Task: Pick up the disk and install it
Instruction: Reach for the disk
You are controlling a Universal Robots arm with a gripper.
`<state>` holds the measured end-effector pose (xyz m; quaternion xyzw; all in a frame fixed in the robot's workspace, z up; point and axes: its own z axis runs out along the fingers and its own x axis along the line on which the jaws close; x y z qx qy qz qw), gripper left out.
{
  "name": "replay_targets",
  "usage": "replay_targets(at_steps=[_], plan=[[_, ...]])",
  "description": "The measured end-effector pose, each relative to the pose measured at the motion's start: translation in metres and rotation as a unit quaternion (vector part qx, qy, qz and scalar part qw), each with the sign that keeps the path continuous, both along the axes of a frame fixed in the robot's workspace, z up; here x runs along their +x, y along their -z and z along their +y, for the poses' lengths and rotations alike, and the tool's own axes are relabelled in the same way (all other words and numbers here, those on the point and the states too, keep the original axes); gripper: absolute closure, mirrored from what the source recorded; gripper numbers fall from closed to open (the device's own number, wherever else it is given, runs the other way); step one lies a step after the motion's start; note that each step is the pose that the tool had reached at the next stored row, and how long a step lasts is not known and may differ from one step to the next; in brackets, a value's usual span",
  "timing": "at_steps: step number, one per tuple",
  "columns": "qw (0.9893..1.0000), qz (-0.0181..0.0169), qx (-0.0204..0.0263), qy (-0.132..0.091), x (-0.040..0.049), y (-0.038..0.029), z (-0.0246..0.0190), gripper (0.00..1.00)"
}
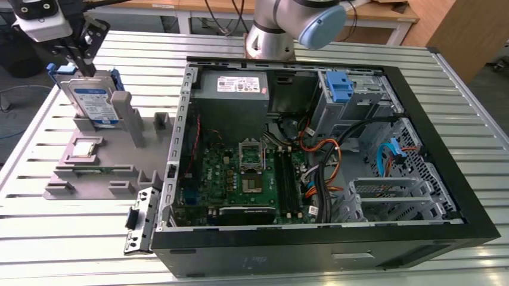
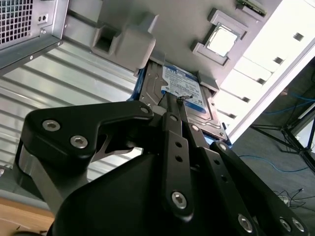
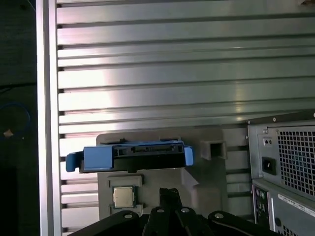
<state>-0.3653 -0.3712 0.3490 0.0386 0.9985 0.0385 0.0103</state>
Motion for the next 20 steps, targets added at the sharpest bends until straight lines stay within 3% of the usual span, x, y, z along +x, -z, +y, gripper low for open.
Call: replay_targets(at_steps=[10, 20], plan=[[1.0000, -0.0002, 0.0002, 0.000, -0.0083, 0.0072, 0.0174, 0.90], [1.0000, -0.0001, 0.0001, 0.000, -0.0182, 0.0132, 0.0207, 0.90]])
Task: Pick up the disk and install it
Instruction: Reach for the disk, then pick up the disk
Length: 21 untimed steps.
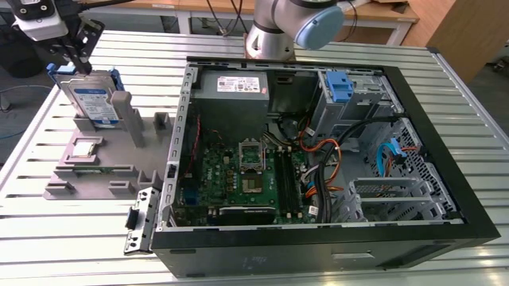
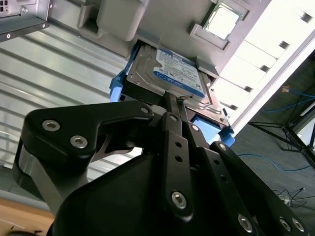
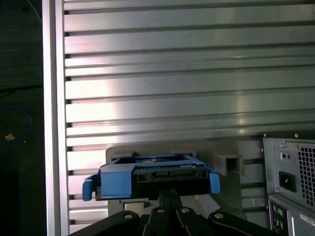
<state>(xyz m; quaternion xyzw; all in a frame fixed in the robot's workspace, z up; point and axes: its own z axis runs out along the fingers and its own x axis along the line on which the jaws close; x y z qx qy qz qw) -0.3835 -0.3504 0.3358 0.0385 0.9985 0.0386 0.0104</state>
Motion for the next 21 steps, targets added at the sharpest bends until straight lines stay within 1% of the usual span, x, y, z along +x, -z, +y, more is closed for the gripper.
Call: replay_targets(at_steps=[3, 8, 14, 17, 19, 21], plan=[[1.0000, 0.0002, 0.0001, 0.000, -0.0017, 0.0014, 0.0004, 0.90], [1.0000, 0.0000, 0.0024, 0.000, -0.0029, 0.0015, 0.0013, 0.90], [1.0000, 0.0001, 0.0027, 0.000, -0.0074, 0.0016, 0.0044, 0.90], [1.0000, 0.0001, 0.0027, 0.001, -0.0089, 0.0016, 0.0046, 0.90], [1.0000, 0.0001, 0.0027, 0.001, -0.0122, 0.0017, 0.0047, 0.90], [1.0000, 0.0001, 0.0027, 0.001, -0.0123, 0.0017, 0.0047, 0.90]])
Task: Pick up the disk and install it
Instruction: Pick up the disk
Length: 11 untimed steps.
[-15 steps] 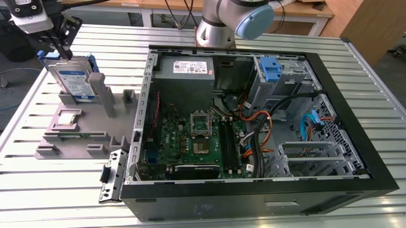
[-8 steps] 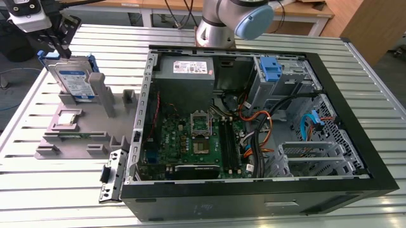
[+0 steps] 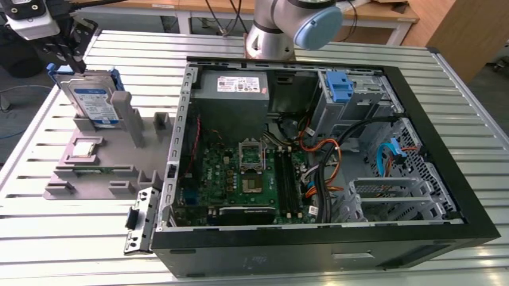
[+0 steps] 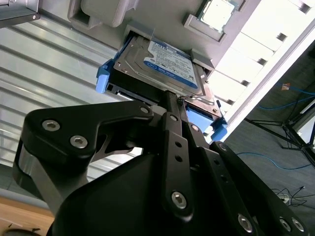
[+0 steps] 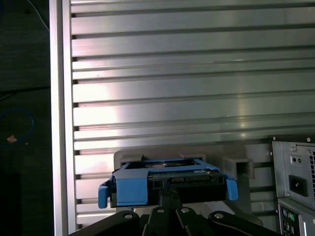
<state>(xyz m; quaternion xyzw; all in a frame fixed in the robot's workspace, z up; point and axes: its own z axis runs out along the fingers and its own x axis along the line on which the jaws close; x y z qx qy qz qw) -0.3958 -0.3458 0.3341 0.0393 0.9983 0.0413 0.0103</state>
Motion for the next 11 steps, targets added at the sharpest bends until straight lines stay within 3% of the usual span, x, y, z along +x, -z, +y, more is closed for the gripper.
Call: replay_targets(at_steps=[11], plan=[[1.0000, 0.0001, 0.0000, -0.006, -0.0002, -0.0001, 0.0000, 0.90]])
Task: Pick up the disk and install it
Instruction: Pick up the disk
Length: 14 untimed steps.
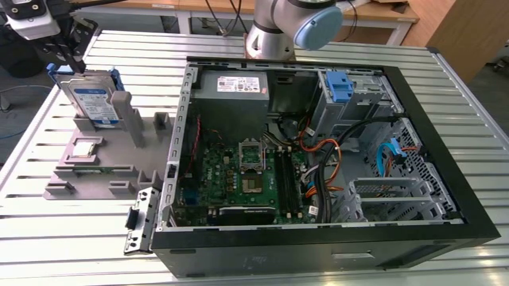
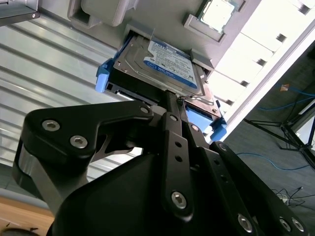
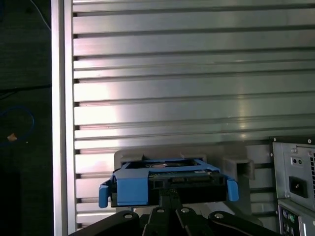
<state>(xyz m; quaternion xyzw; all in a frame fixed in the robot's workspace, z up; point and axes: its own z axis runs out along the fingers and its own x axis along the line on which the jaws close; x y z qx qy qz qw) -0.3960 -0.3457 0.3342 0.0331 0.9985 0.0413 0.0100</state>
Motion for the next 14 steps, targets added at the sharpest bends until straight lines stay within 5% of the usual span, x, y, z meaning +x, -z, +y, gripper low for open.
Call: replay_targets(at_steps=[14], plan=[[0.9998, 0.0000, 0.0000, -0.017, 0.0001, -0.0005, 0.0000, 0.90]])
